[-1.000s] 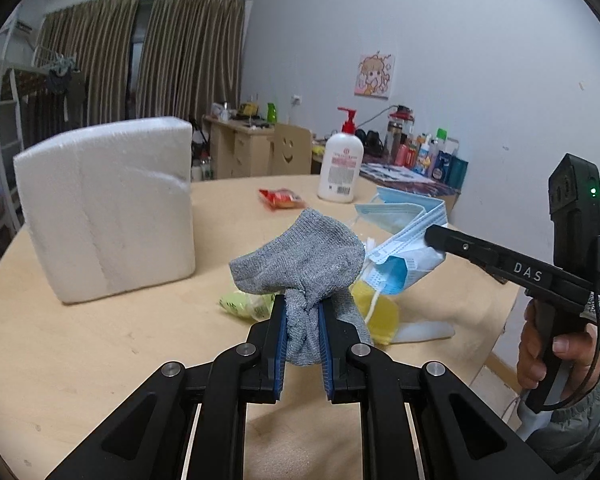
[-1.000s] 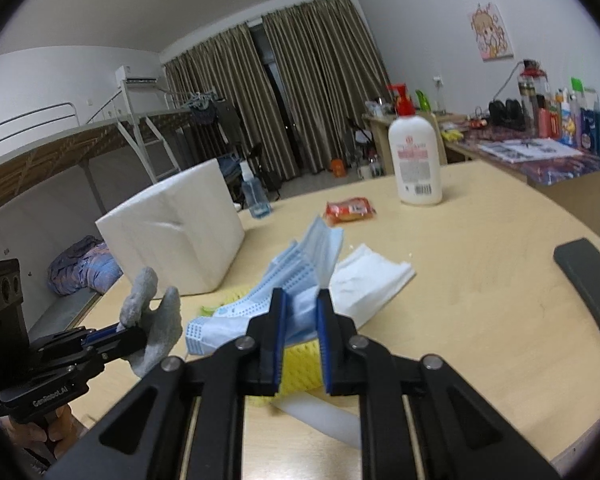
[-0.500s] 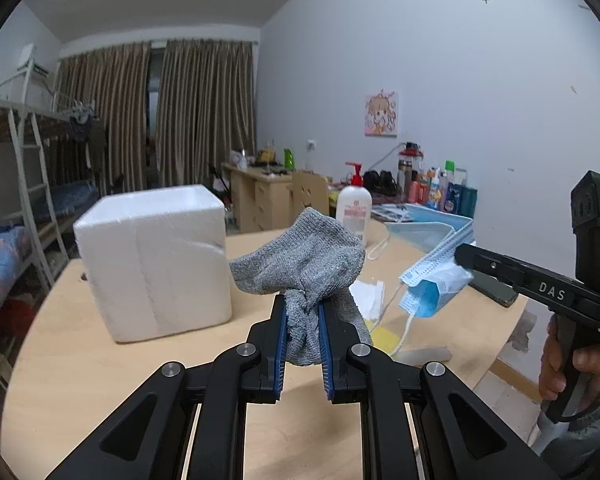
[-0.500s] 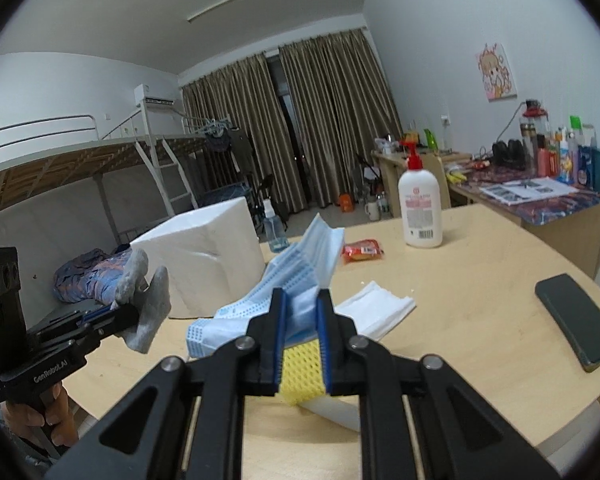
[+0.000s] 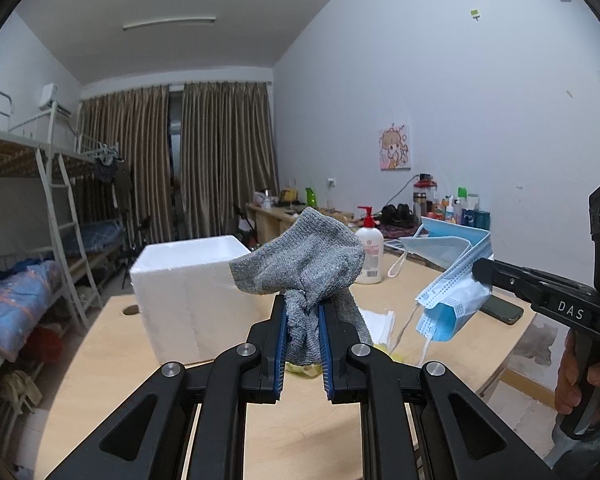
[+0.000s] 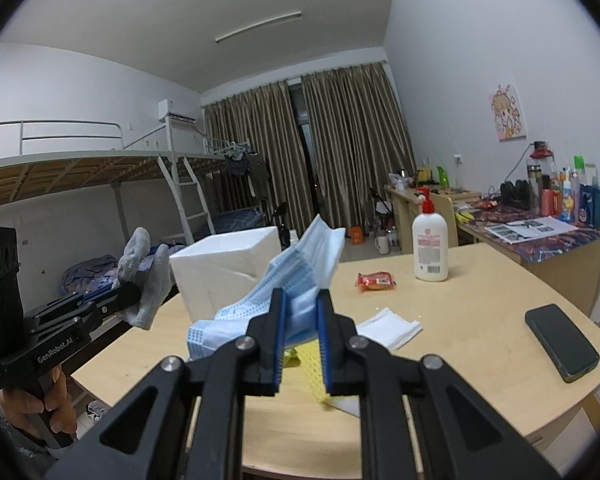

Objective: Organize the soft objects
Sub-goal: 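Carry the sock and mask over the white foam box with both grippers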

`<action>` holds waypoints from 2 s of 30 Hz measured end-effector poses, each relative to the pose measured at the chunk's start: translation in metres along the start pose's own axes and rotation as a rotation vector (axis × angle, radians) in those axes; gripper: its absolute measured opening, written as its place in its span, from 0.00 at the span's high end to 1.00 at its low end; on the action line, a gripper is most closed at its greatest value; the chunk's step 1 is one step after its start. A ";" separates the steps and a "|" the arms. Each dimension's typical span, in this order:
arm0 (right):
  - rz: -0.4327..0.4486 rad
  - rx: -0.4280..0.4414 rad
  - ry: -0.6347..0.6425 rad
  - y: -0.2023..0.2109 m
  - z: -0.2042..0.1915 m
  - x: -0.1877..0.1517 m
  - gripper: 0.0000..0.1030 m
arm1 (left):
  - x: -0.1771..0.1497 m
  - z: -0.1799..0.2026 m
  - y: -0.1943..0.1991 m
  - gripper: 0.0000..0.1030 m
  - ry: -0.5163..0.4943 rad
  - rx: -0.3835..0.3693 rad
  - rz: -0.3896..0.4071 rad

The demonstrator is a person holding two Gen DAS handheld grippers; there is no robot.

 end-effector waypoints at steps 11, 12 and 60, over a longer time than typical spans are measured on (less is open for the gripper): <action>0.042 0.048 0.037 0.009 -0.022 0.008 0.83 | 0.014 -0.007 0.029 0.85 -0.022 0.053 0.035; 0.043 0.052 0.040 0.009 -0.024 0.008 0.83 | 0.015 -0.008 0.031 0.85 -0.023 0.056 0.038; -0.058 0.222 0.068 -0.146 -0.081 0.030 0.83 | 0.047 -0.118 -0.070 0.85 0.037 0.180 -0.032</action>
Point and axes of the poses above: each gripper's, at about its wrist camera, not at the fingertips, and y roughly against the way its jaws point, z to its right, x to its top, the point moved 1 cm from there along -y, roughly the way its jaws point, and after that the axes turned 15 degrees about z, right-handed, at the moved point
